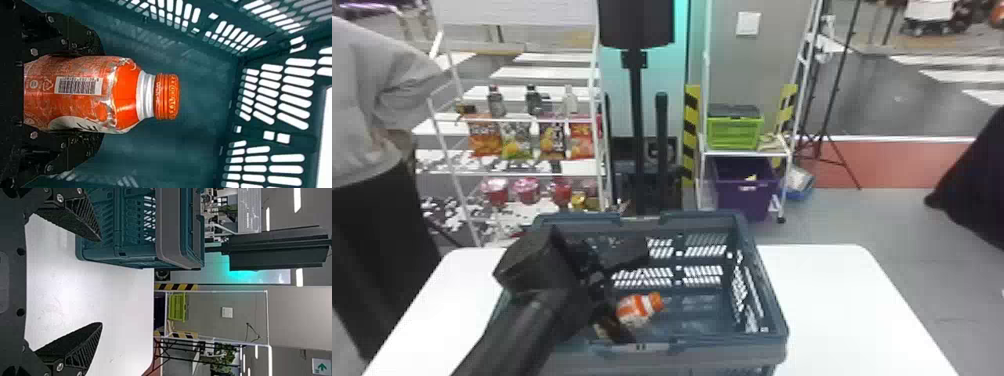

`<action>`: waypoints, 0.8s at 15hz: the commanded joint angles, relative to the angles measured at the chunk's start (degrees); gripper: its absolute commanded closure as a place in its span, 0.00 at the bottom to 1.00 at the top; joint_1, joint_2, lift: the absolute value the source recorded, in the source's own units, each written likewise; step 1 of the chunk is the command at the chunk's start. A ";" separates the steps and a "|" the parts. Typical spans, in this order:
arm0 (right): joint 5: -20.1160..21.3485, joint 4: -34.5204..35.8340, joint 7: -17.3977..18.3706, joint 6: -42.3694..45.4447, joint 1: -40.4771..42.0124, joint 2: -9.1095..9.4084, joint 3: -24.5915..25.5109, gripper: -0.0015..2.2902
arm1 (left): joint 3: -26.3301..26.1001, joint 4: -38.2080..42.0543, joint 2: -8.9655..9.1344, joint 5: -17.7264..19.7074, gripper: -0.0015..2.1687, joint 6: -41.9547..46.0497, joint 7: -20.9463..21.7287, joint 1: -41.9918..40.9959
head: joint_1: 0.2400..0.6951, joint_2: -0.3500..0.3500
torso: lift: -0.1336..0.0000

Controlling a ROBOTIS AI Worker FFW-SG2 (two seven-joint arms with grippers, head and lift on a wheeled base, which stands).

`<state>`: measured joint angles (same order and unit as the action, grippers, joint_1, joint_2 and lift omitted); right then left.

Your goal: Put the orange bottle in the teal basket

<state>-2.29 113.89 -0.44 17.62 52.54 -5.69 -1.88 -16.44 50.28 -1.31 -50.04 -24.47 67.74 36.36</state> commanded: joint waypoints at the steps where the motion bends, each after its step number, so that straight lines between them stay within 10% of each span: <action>1: 0.27 0.19 0.00 0.00 0.19 0.06 -0.14 0.06 | -0.52 -0.71 -0.01 -0.50 0.27 0.07 -0.24 -0.07 | 0.57 0.50 | 1.00; 4: 0.45 0.28 0.00 0.00 0.37 0.33 -0.23 0.06 | -0.44 1.67 -0.10 -0.50 0.03 -0.45 -3.40 -2.17 | 0.57 0.50 | 1.00; 12: 0.80 0.28 0.09 0.00 0.90 0.59 -0.23 0.06 | 9.76 25.57 -0.80 1.87 0.04 -1.33 -4.19 -11.23 | 0.57 0.50 | 1.00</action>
<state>-1.45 114.17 -0.35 17.62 53.39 -5.10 -2.12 -10.22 68.47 -2.08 -48.93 -25.39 63.22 27.90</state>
